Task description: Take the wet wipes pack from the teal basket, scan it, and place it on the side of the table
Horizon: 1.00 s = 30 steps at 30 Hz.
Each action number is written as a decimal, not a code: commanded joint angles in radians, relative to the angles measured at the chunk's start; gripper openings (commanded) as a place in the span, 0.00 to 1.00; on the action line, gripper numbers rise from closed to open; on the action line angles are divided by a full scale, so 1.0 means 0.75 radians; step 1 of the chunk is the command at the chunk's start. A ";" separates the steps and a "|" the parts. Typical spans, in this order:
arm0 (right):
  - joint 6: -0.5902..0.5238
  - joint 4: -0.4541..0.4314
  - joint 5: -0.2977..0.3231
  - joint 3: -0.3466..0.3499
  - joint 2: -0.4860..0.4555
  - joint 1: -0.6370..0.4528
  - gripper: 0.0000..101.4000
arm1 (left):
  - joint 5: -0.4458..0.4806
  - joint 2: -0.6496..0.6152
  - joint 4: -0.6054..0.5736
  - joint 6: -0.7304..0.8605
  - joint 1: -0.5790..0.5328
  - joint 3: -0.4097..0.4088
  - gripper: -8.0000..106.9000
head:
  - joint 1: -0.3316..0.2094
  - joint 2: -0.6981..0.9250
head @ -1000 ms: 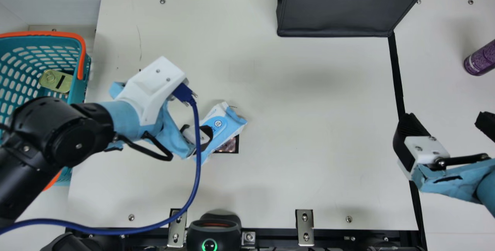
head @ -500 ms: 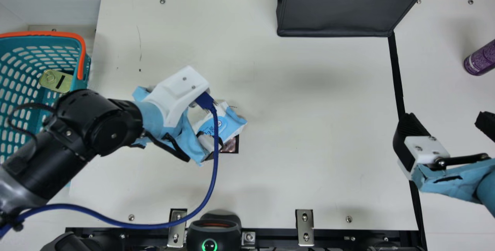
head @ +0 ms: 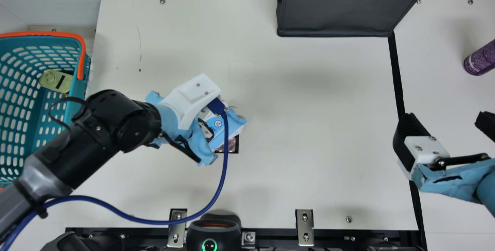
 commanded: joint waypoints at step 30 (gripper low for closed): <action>0.000 0.000 0.000 0.000 0.000 0.000 0.94 | -0.033 0.171 0.086 0.010 -0.061 -0.047 0.00 | -0.039 0.000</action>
